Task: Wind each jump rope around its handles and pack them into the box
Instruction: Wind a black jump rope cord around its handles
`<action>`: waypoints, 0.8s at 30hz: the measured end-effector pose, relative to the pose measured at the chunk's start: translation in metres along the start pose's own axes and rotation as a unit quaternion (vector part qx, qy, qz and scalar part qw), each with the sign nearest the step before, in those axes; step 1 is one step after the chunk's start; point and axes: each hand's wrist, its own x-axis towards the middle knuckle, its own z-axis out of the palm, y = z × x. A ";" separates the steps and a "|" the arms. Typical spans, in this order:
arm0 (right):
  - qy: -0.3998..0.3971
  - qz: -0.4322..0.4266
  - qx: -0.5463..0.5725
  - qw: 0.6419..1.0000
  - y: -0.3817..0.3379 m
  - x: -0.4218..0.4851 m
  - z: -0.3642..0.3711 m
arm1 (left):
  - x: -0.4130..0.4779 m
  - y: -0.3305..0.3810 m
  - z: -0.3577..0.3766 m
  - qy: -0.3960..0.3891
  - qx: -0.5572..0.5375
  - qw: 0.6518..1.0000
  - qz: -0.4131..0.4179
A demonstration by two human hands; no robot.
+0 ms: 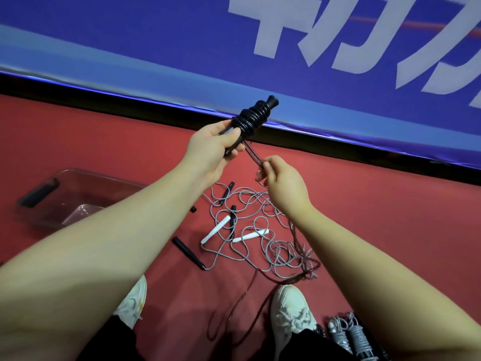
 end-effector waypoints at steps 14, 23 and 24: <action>-0.157 0.009 0.028 0.987 -0.021 -0.013 -0.004 | 0.013 0.000 -0.040 0.066 0.259 0.953 0.145; -0.139 -0.048 -0.076 0.986 -0.056 -0.020 -0.034 | 0.010 -0.008 -0.039 0.042 0.461 0.858 0.224; -0.139 -0.053 -0.071 0.986 -0.059 -0.020 -0.036 | 0.009 -0.009 -0.037 0.034 0.480 0.847 0.227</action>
